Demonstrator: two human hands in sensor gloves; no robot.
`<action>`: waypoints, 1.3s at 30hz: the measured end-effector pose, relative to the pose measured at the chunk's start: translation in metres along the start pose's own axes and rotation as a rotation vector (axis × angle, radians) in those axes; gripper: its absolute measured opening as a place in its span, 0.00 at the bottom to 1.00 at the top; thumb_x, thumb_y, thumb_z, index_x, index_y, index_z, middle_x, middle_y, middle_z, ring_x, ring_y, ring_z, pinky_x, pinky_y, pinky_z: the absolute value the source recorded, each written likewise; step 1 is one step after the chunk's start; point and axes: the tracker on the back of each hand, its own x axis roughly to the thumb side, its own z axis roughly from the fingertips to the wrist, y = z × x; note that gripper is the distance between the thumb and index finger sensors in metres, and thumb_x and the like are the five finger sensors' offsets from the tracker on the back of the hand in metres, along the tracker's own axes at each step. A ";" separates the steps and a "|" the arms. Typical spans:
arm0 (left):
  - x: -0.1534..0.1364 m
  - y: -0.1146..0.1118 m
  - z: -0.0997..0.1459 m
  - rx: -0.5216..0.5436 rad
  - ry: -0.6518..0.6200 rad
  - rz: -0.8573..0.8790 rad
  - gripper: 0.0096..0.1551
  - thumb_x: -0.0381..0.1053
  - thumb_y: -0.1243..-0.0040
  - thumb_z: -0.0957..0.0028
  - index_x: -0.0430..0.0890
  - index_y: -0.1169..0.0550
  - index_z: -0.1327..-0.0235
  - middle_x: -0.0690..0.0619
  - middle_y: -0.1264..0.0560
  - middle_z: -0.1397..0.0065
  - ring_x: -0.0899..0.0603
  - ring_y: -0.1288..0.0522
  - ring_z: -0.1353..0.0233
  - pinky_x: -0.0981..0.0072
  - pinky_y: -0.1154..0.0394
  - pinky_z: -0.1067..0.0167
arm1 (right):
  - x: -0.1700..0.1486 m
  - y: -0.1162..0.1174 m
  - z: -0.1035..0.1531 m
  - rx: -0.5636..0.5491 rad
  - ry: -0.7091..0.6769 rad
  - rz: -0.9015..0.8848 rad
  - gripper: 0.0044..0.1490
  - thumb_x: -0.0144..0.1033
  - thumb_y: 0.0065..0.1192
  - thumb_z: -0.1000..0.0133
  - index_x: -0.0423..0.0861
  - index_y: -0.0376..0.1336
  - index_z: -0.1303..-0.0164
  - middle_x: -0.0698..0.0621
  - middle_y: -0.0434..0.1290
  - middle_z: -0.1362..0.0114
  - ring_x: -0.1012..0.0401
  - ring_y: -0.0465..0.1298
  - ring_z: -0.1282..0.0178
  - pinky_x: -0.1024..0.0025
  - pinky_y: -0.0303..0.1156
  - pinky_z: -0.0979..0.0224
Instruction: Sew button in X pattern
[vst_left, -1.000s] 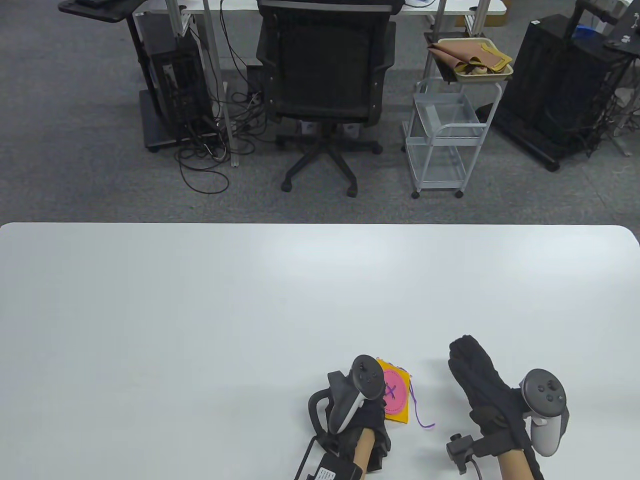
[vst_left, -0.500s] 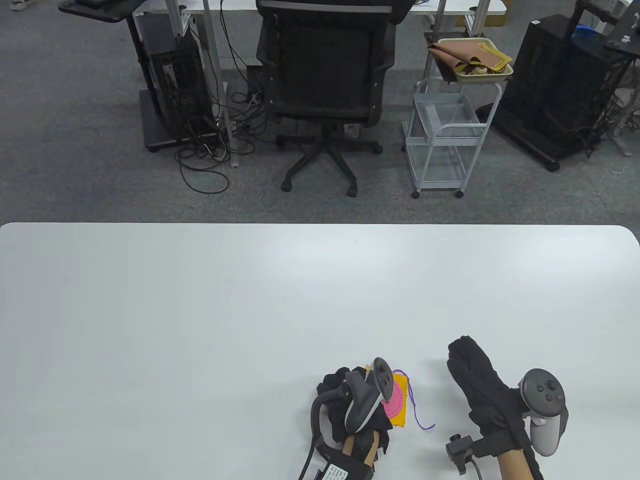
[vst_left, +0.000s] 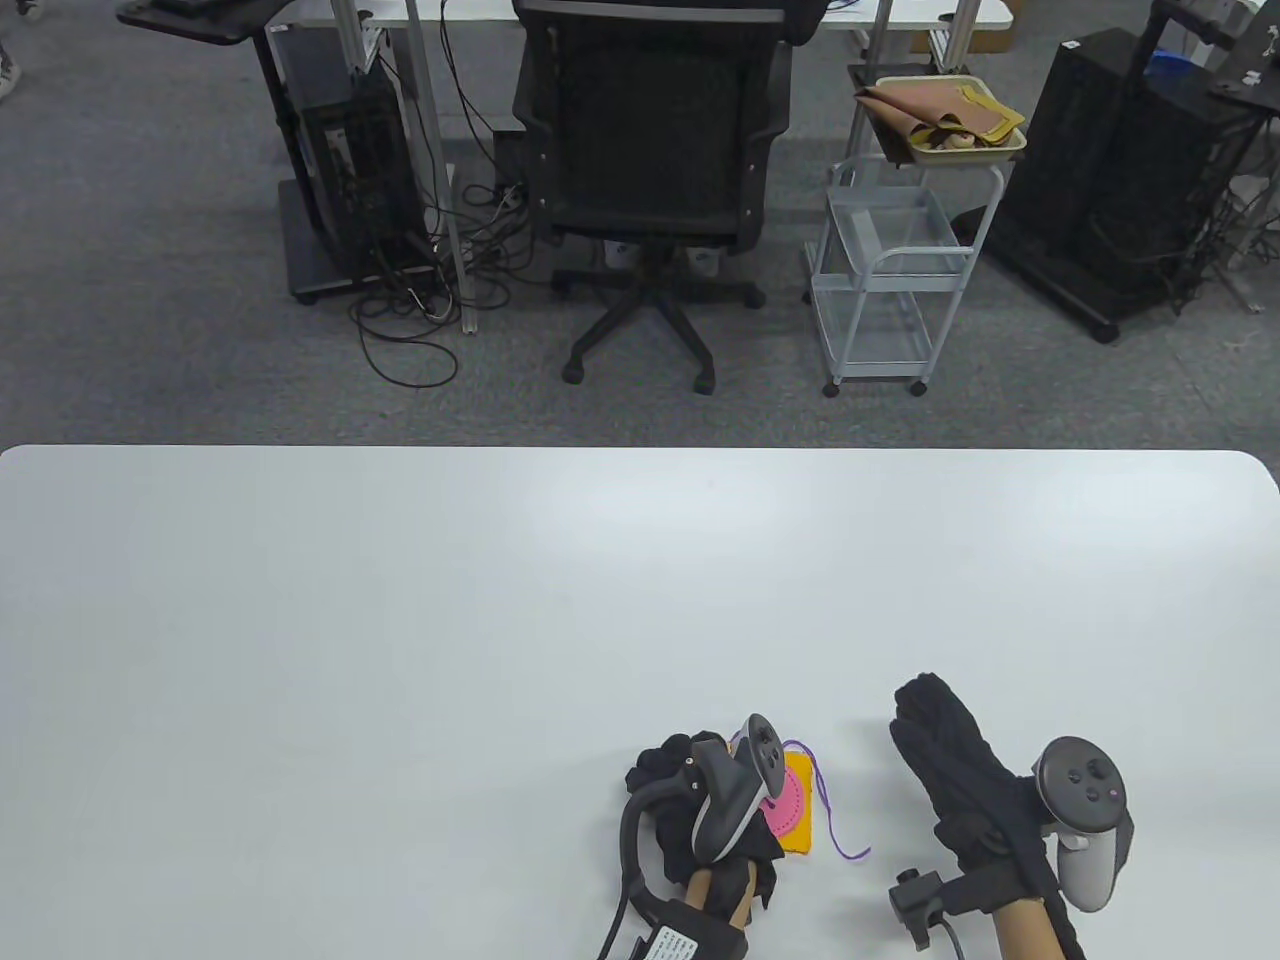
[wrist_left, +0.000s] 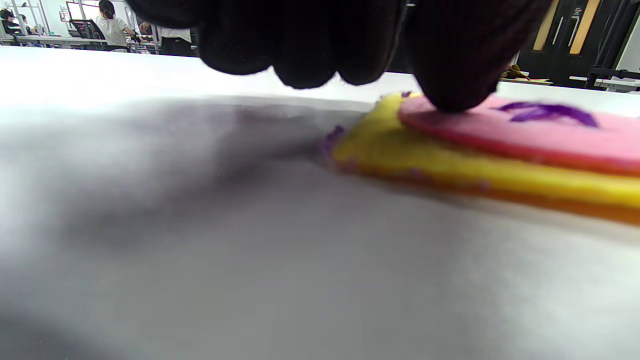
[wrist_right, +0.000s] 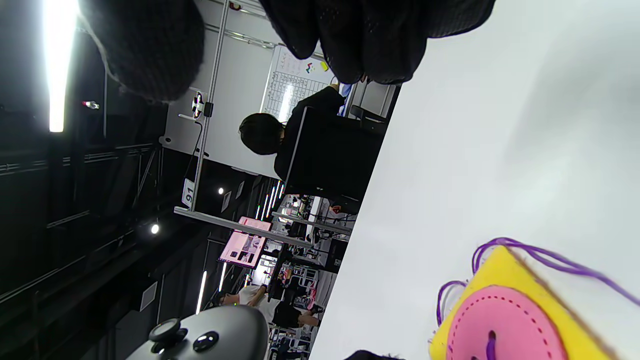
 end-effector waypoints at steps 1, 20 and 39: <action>0.000 0.000 0.000 0.000 -0.001 0.002 0.34 0.56 0.34 0.50 0.42 0.29 0.35 0.40 0.30 0.31 0.31 0.32 0.31 0.33 0.38 0.35 | 0.000 0.000 0.000 0.000 0.000 0.001 0.52 0.59 0.57 0.44 0.45 0.43 0.17 0.41 0.51 0.13 0.44 0.56 0.14 0.44 0.48 0.13; -0.033 0.075 0.035 0.134 -0.127 0.522 0.37 0.58 0.36 0.49 0.43 0.31 0.30 0.40 0.30 0.29 0.30 0.32 0.30 0.33 0.37 0.35 | 0.023 0.008 0.009 -0.027 -0.081 0.139 0.52 0.58 0.58 0.44 0.45 0.44 0.17 0.40 0.48 0.12 0.42 0.54 0.14 0.43 0.46 0.13; -0.098 0.077 0.063 0.334 -0.688 0.803 0.50 0.63 0.35 0.52 0.48 0.42 0.20 0.48 0.36 0.18 0.34 0.34 0.21 0.39 0.40 0.27 | 0.018 0.028 0.024 0.034 -0.230 0.340 0.58 0.61 0.60 0.48 0.45 0.41 0.17 0.40 0.43 0.11 0.40 0.49 0.13 0.41 0.45 0.14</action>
